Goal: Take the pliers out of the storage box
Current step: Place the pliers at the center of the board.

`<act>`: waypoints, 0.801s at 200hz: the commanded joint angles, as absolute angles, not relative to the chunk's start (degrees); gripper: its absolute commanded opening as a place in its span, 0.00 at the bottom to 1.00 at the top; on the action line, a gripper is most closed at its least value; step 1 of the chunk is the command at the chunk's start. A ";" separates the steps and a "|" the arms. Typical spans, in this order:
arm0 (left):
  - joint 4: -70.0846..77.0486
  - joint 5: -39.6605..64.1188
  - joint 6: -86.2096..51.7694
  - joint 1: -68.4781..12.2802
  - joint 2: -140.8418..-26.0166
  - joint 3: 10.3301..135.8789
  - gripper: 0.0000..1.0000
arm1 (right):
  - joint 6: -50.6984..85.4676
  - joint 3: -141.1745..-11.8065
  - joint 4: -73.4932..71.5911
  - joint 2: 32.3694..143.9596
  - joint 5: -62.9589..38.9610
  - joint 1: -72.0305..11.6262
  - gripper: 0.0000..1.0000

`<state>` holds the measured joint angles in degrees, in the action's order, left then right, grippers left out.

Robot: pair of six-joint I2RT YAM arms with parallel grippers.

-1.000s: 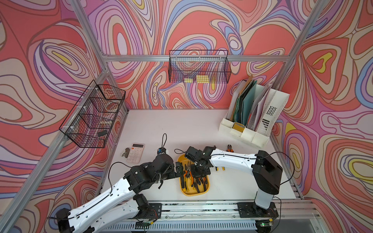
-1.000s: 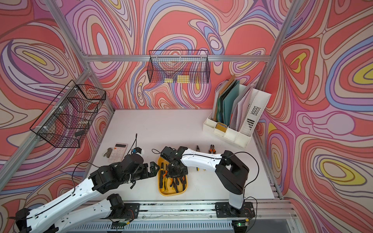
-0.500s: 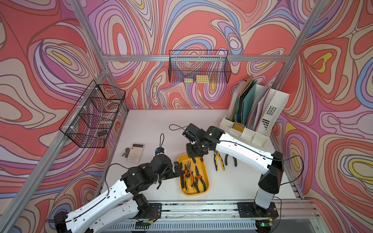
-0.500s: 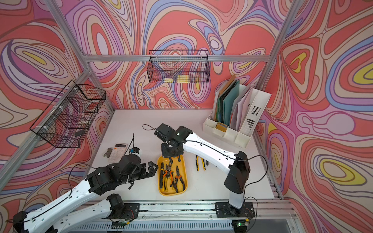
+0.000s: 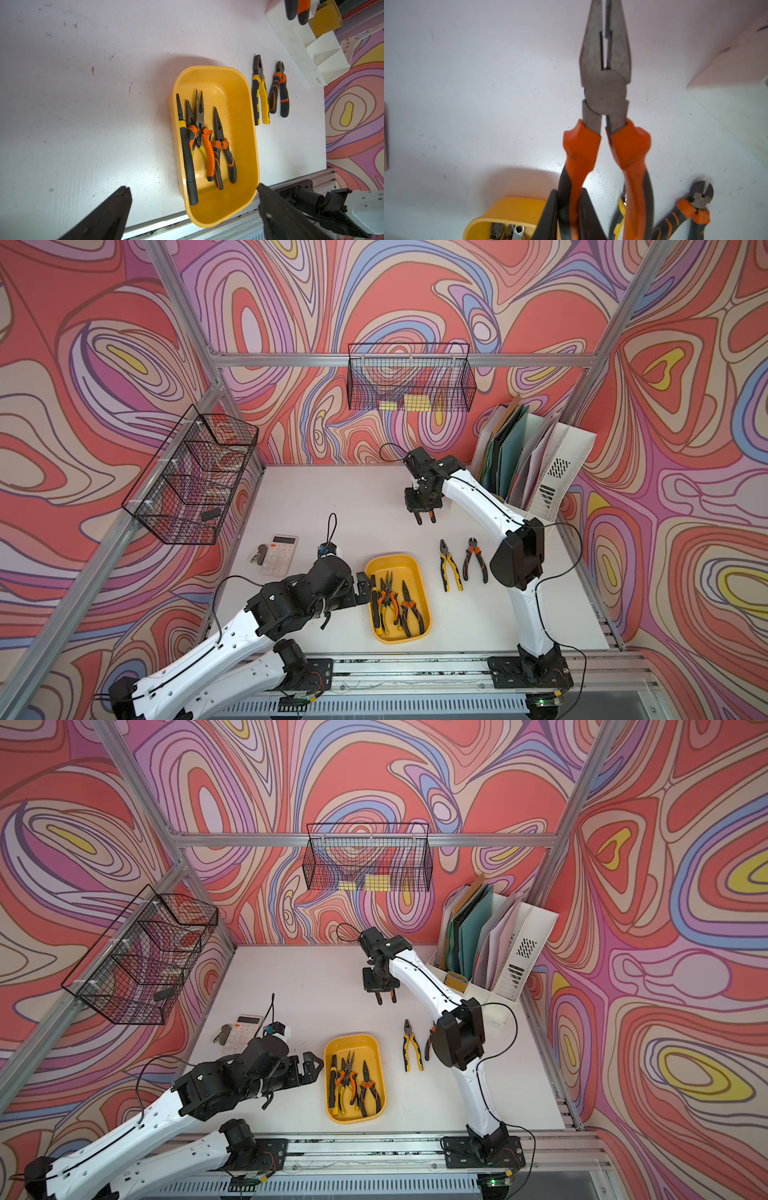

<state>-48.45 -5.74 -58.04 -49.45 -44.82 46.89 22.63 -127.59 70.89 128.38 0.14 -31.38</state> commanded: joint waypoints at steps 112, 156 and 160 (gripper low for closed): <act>-48.79 -2.66 -56.78 -48.91 -56.06 50.62 1.00 | 13.76 -136.19 64.31 145.29 -6.89 -19.53 0.00; -47.78 -0.43 -57.22 -48.93 -59.03 51.47 1.00 | 15.01 -135.43 61.60 147.58 -7.88 -19.51 0.15; -47.88 -0.35 -57.15 -48.88 -59.21 51.66 1.00 | 15.10 -135.50 61.61 147.73 -7.77 -19.51 0.18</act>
<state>-48.38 -1.65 -57.87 -49.12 -58.11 49.25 15.05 -134.82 64.55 146.50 -6.96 -19.27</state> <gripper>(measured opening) 0.998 0.163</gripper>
